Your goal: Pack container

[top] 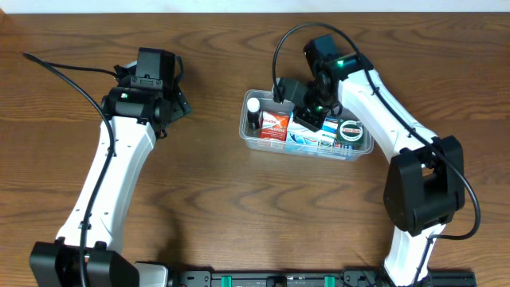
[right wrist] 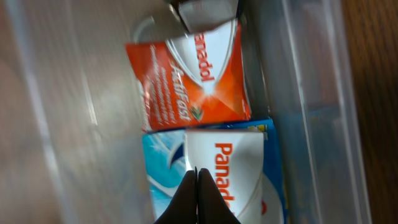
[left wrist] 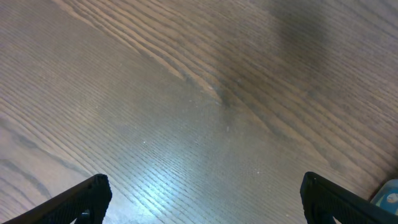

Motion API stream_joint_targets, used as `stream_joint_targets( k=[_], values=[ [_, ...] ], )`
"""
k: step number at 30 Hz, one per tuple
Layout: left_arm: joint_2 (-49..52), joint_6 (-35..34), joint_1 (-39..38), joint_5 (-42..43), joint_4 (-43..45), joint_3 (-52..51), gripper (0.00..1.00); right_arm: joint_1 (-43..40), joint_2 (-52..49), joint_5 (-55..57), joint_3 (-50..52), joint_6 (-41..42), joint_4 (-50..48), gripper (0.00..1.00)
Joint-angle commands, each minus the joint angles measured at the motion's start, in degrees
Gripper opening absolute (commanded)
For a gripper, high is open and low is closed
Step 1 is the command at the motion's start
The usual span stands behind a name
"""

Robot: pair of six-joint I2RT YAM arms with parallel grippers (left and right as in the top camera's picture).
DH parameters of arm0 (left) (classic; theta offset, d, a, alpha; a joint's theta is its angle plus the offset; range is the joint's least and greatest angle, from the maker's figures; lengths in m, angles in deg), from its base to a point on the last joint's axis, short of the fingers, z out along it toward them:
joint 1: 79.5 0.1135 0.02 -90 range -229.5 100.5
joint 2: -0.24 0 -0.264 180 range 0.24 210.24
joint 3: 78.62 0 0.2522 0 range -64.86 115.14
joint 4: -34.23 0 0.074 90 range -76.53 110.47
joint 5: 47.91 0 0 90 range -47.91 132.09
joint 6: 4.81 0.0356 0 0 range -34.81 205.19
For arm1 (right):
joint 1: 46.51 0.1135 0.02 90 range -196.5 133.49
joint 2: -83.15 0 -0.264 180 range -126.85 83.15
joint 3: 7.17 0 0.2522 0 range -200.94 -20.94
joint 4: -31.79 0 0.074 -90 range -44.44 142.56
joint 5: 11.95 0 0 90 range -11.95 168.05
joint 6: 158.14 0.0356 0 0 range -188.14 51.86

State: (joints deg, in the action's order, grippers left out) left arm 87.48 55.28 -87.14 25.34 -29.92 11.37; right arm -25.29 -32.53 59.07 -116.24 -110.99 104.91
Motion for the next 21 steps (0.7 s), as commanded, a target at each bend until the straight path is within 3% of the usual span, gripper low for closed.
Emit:
stream_joint_targets(
  k=[1,6,11,18,21],
  values=[
    [0.4,0.3,0.2,-0.9,-0.1,-0.2,0.98,1.3,-0.1,-5.7,-2.5,9.6,0.5,0.01],
    [0.4,0.3,0.2,-0.9,-0.1,-0.2,0.98,2.4,-0.1,-12.0,-2.5,21.9,1.3,0.01],
    [0.4,0.3,0.2,-0.9,-0.1,-0.2,0.98,6.1,-0.2,-10.8,-2.4,26.6,1.5,0.01],
    [0.4,0.3,0.2,-0.9,-0.1,-0.2,0.98,11.5,-0.2,3.9,-2.4,31.7,-1.4,0.01],
    [0.4,0.3,0.2,-0.9,-0.1,-0.2,0.98,12.3,-0.2,4.4,-2.4,33.1,-4.0,0.01]
  ],
)
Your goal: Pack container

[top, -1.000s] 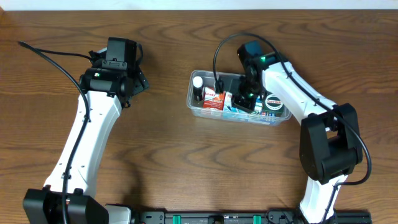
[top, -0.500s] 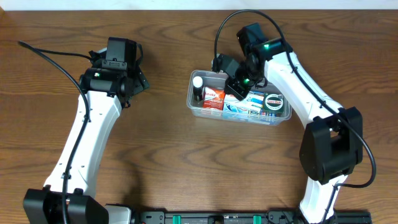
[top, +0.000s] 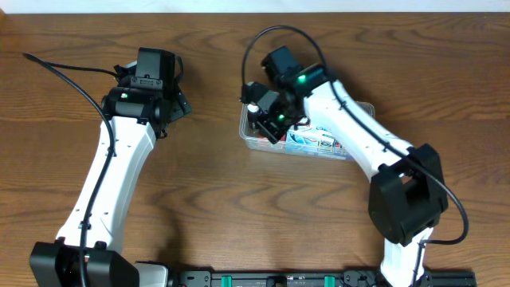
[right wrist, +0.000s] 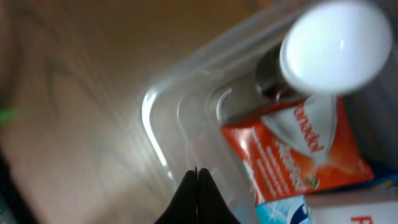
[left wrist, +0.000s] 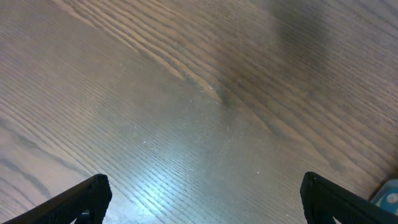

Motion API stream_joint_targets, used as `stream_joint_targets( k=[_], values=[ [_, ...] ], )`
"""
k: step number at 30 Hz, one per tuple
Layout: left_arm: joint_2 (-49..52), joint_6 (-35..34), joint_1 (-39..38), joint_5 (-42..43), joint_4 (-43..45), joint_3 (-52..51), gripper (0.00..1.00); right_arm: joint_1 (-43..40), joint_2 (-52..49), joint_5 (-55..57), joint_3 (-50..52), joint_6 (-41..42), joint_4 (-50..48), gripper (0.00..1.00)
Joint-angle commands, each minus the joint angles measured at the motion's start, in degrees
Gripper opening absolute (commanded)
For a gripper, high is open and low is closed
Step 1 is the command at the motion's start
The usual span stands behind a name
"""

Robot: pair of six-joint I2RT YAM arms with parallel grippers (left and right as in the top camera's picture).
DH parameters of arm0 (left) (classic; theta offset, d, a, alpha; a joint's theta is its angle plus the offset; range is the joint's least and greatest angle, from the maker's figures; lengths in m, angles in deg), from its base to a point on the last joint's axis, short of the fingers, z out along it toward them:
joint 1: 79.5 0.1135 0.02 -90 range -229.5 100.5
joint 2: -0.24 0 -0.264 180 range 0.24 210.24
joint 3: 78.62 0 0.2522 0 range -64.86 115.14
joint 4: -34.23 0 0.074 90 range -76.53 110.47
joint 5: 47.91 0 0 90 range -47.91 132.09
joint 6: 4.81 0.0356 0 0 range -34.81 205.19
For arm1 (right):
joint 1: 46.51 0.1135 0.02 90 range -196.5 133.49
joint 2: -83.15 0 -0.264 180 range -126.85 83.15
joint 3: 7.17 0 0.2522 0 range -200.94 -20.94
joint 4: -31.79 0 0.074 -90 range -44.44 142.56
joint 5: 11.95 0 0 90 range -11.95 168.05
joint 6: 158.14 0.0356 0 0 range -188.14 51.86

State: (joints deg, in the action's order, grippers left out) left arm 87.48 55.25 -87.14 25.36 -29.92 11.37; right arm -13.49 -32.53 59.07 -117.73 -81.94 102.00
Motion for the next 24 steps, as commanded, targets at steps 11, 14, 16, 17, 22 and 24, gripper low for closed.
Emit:
stream_joint_targets(
  k=[11,14,16,17,22,24],
  values=[
    [0.4,0.3,0.2,-0.9,-0.1,-0.2,0.98,-0.4,-0.2,4.7,-1.0,15.2,-6.5,0.01],
    [0.4,0.3,0.2,-0.9,-0.1,-0.2,0.98,-0.1,-0.7,7.5,-0.9,17.2,-5.7,0.01],
    [0.4,0.3,0.2,-0.9,-0.1,-0.2,0.98,0.0,-1.2,7.6,-0.8,17.7,-5.4,0.01],
    [0.4,0.3,0.2,-0.9,-0.1,-0.2,0.98,0.1,-1.5,7.6,-0.8,18.1,-5.2,0.01],
    [0.4,0.3,0.2,-0.9,-0.1,-0.2,0.98,0.3,-2.0,7.6,-0.6,18.5,-4.5,0.01],
    [0.4,0.3,0.2,-0.9,-0.1,-0.2,0.98,0.4,-2.0,7.6,-0.6,18.5,-4.1,0.01]
  ],
)
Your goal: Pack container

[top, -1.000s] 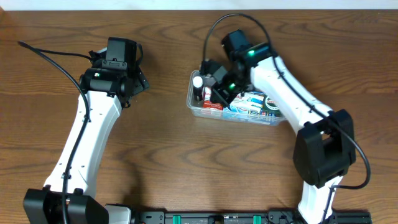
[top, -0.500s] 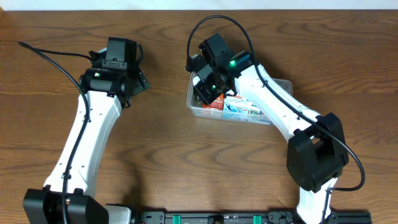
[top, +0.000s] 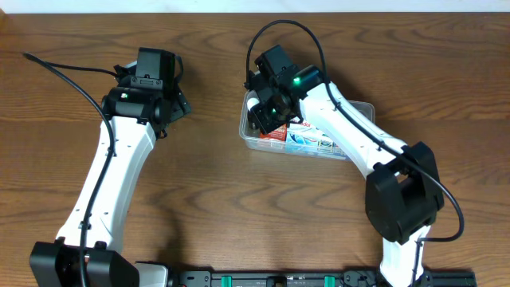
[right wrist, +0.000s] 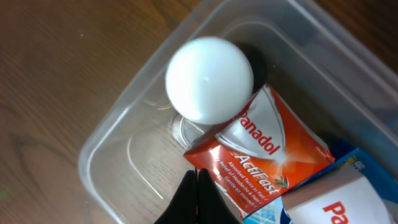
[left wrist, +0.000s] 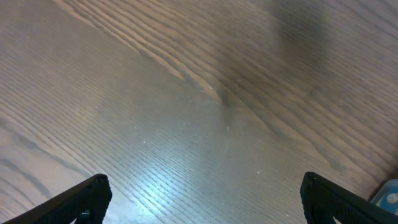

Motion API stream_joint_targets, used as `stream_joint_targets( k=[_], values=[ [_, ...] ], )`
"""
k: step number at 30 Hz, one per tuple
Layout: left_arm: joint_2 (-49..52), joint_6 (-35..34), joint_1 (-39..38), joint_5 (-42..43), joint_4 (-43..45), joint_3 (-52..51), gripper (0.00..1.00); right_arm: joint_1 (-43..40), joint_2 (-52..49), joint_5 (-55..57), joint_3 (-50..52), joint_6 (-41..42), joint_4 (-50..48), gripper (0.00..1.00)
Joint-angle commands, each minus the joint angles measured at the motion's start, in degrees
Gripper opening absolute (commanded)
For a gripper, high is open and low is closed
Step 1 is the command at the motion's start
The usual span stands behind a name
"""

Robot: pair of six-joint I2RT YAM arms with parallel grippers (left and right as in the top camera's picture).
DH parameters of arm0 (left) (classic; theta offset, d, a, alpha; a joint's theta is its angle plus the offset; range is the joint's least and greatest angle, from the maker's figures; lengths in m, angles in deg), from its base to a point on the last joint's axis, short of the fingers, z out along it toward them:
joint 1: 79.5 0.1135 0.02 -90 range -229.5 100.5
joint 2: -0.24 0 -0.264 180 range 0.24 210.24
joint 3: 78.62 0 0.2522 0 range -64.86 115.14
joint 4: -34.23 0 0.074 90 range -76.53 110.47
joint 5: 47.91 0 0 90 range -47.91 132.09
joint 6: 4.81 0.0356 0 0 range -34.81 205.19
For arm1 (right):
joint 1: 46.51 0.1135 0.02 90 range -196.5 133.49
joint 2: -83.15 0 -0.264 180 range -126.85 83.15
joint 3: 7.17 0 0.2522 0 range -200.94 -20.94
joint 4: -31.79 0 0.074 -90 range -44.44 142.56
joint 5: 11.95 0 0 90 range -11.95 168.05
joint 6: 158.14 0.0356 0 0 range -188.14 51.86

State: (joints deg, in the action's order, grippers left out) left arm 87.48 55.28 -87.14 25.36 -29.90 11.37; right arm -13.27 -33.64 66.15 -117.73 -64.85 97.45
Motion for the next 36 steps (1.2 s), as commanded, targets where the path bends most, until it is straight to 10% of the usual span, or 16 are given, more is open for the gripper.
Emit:
stream_joint_targets(
  k=[1,36],
  values=[
    [0.4,0.3,0.2,-0.9,-0.1,-0.2,0.98,0.3,-0.9,0.5,-0.6,1.4,0.7,0.01],
    [0.4,0.3,0.2,-0.9,-0.1,-0.2,0.98,0.6,-0.9,-9.6,-0.6,-4.4,13.9,0.01]
  ],
)
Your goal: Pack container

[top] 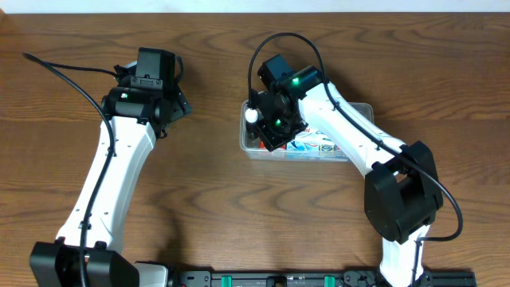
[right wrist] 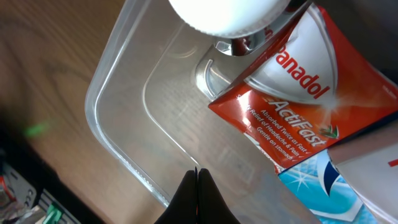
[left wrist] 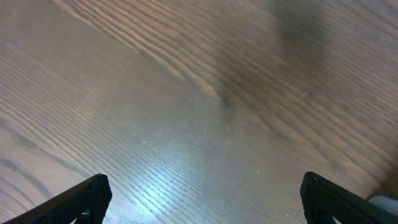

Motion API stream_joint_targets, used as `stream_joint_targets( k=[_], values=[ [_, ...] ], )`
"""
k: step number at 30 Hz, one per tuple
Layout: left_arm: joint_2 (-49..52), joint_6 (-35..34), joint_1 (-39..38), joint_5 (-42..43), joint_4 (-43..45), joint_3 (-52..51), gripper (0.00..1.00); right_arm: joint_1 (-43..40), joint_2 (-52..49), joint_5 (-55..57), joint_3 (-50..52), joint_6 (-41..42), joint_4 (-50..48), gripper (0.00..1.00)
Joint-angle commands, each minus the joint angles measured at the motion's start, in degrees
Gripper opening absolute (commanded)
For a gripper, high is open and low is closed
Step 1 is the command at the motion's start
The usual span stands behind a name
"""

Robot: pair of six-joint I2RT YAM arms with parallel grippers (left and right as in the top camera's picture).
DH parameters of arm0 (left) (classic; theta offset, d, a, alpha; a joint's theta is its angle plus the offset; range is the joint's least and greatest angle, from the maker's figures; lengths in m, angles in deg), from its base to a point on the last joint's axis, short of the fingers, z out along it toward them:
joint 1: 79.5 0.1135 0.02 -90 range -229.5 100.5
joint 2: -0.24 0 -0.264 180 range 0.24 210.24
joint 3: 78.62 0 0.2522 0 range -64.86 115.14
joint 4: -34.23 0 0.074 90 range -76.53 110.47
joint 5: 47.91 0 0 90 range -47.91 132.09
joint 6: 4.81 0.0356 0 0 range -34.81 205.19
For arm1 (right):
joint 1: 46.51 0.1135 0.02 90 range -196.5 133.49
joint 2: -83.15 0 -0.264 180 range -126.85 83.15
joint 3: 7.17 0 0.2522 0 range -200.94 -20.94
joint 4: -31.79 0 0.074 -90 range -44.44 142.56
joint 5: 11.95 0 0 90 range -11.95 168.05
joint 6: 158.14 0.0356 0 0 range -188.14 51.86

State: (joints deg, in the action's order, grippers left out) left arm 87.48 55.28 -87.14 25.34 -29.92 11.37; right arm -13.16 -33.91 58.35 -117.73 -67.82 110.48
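Note:
A clear plastic container [top: 360,112] lies right of the table's middle. In its left end stands a white-capped bottle [top: 253,115], the cap [right wrist: 227,15] at the top of the right wrist view. Beside the bottle lie a red Panadol ActiFast box [right wrist: 305,106] and a blue Panadol box [right wrist: 339,186]. My right gripper [right wrist: 197,199] is shut with nothing in it, its tips over the bare floor of the container's near-left corner, inside the rim [right wrist: 115,143]. My left gripper [left wrist: 205,205] is open over bare wood at the far left [top: 177,104].
The brown wooden table [top: 207,199] surrounds the container. More packets fill the container's right part [top: 319,147], partly hidden under my right arm. A blurred grey-blue edge [left wrist: 385,202] shows at the lower right corner of the left wrist view.
My right gripper, still shut, has shifted from beside the bottle and red box to the container's near-left corner. The cap now sits at the top of its view. The left arm is unmoved.
My right gripper was shut over the red and blue Panadol boxes in the container's middle. Then it was at the container's left end near the white-capped bottle, then above the bottle and red box, and now over the near-left corner. My left gripper stayed open throughout.

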Motion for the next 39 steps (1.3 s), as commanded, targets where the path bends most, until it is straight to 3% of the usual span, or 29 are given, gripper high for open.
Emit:
stream_joint_targets(
  k=[1,9,15,20,26,33,39],
  values=[
    [0.4,0.3,0.2,-0.9,-0.1,-0.2,0.98,0.5,-0.6,-1.8,-0.6,-1.7,1.2,0.01],
    [0.4,0.3,0.2,-0.9,-0.1,-0.2,0.98,-0.9,-0.1,-1.7,-1.6,-2.2,0.1,0.01],
    [0.4,0.3,0.2,-0.9,-0.1,-0.2,0.98,-6.7,6.1,-1.7,-6.9,-2.8,-1.0,0.01],
    [0.4,0.3,0.2,-0.9,-0.1,-0.2,0.98,-12.7,19.1,-1.5,-7.8,-3.4,-0.3,0.01],
    [0.4,0.3,0.2,-0.9,-0.1,-0.2,0.98,-19.2,39.1,5.2,-7.8,-4.7,7.3,0.01],
    [0.4,0.3,0.2,-0.9,-0.1,-0.2,0.98,-21.2,61.7,10.5,-7.8,-4.6,15.2,0.01],
    [0.4,0.3,0.2,-0.9,-0.1,-0.2,0.98,-21.2,78.5,13.6,-7.8,-1.0,17.2,0.09]
  ],
)
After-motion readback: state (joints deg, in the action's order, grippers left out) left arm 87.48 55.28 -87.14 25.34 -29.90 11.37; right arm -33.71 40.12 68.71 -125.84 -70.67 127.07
